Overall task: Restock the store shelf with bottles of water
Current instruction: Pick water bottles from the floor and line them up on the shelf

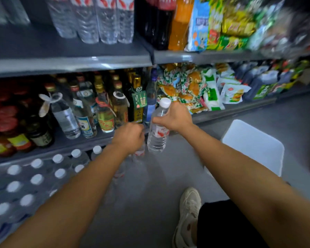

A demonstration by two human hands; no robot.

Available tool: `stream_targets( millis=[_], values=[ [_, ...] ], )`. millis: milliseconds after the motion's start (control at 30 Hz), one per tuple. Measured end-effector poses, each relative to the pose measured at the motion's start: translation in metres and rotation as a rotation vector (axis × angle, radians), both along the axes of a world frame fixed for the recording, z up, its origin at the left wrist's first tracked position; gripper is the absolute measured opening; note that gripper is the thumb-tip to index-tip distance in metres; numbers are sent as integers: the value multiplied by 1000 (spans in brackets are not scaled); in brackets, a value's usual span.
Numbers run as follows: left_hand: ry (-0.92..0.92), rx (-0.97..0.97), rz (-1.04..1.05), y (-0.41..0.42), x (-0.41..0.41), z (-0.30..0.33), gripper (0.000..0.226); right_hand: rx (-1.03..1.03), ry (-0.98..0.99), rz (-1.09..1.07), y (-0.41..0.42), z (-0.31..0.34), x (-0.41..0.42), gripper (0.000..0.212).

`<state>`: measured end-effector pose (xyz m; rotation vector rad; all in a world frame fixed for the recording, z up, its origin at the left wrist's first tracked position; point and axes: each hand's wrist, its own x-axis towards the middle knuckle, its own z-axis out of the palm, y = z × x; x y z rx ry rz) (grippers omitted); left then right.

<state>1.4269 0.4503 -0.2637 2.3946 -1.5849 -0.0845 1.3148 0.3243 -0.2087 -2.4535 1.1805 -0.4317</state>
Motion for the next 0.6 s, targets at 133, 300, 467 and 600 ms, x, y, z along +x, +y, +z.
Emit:
stream_targets(
  millis=[133,300,467,600],
  values=[
    [-113,-148,25,21,16,71,20,-124,-92,76,21,71,18,41],
    [-233,-235,118,50,46,147,22,-158,-212,175,49,145,47,41],
    [-317,-289,219,80,79,204,25,-162,-293,226,71,203,88,46],
    [-362,-321,277,97,110,233,21,-229,-355,237,87,240,129,56]
  ],
)
